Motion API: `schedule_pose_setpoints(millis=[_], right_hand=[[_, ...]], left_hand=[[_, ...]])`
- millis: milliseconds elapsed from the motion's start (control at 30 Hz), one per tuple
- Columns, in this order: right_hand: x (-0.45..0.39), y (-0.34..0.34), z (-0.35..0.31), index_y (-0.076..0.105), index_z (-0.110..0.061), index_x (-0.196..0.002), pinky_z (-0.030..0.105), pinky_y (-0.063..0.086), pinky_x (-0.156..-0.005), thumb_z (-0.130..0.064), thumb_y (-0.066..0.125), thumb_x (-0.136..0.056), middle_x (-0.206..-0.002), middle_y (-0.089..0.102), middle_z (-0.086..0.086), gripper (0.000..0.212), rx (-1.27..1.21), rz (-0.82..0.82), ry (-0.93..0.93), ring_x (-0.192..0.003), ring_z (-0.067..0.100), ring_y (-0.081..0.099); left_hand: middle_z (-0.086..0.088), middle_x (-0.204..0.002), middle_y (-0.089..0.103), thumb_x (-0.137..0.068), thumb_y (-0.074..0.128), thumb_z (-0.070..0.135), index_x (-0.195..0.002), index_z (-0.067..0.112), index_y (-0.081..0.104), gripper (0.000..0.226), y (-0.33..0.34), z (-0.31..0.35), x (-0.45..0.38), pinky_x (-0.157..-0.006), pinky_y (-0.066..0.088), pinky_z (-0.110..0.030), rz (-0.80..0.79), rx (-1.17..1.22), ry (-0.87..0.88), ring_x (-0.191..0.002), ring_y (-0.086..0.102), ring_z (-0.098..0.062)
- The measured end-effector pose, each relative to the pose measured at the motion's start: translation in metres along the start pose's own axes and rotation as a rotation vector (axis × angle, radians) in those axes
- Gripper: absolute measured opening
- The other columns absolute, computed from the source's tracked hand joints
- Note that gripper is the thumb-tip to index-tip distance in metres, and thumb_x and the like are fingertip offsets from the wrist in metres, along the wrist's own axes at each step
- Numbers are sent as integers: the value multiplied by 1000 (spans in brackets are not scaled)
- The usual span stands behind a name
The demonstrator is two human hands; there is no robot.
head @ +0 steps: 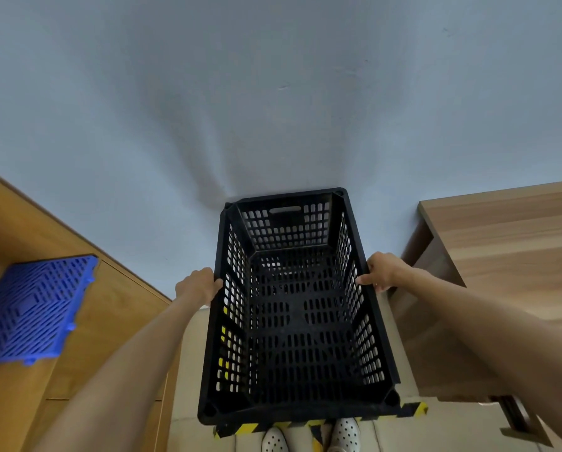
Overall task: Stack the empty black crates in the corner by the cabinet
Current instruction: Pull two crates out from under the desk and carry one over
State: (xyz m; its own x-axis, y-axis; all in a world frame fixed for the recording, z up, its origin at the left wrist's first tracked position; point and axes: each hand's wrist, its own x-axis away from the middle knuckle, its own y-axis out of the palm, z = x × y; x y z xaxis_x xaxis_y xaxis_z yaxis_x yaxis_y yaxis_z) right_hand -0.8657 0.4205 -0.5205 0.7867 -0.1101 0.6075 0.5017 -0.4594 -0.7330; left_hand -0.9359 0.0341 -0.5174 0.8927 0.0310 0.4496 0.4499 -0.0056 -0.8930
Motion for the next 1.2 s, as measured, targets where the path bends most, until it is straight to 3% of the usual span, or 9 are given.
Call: schedule_pose_setpoints(millis=[167,300,500,667,767,900,1033,1100,1200], right_hand=[[4,0,-8,54,-10,-70,26,50,-63,-42,67,-87,-60,66,3,38,2,2,34,-60,18,65],[10,-2,-12,59,-6,-83,29,52,-68,-43,66,-88,-71,71,7,38,7,8,63,-66,20,69],[26,2,-17,60,-11,-89,27,42,-56,-55,54,-91,-74,64,0,45,223,108,69,-69,16,63],[36,19,-25,54,-6,-111,33,49,-70,-47,50,-96,-82,65,6,43,156,76,134,-82,23,67],[43,29,-33,49,-4,-122,35,46,-76,-32,52,-97,-114,62,12,38,159,124,189,-103,30,63],[47,37,-46,46,0,-131,35,49,-77,-10,47,-94,-123,59,15,39,135,128,262,-106,32,62],[54,45,-60,0,10,-149,35,49,-88,-9,37,-97,-132,55,22,66,105,80,328,-113,31,59],[59,51,-64,-10,8,-148,35,48,-90,-13,36,-97,-134,53,22,73,99,71,332,-114,31,58],[71,60,-72,-2,-6,-154,40,48,-97,-19,46,-93,-149,33,21,79,85,127,307,-123,35,50]], left_hand=[[-6,-90,68,-101,39,37,-104,12,54,30,2,0,0,-70,44,-33,-7,19,-18,-86,66,-24],[-1,-85,63,-101,40,37,-103,14,53,26,-4,1,2,-70,43,-30,8,-79,37,-81,68,-19],[-6,-108,63,-96,55,40,-127,12,44,44,-22,8,6,-74,41,-31,94,-286,118,-97,63,-25],[-2,-98,66,-90,63,35,-122,13,40,46,-21,6,2,-71,45,-30,-55,-56,101,-80,70,-18],[1,-86,68,-87,59,25,-117,14,40,36,-17,-3,-1,-69,46,-27,-98,26,129,-69,71,-15],[0,-92,70,-88,61,32,-119,16,42,40,-19,-15,-2,-68,46,-27,-86,53,187,-74,72,-14],[0,-97,71,-91,62,34,-127,18,42,44,-22,-17,-2,-70,48,-28,-65,23,255,-74,72,-13],[1,-99,69,-90,66,35,-135,21,36,55,-27,-19,-5,-72,47,-30,-53,6,302,-72,70,-13],[-4,-123,63,-84,72,41,-147,25,26,80,-40,-20,-14,-82,52,-37,-18,-75,407,-101,66,-25]])
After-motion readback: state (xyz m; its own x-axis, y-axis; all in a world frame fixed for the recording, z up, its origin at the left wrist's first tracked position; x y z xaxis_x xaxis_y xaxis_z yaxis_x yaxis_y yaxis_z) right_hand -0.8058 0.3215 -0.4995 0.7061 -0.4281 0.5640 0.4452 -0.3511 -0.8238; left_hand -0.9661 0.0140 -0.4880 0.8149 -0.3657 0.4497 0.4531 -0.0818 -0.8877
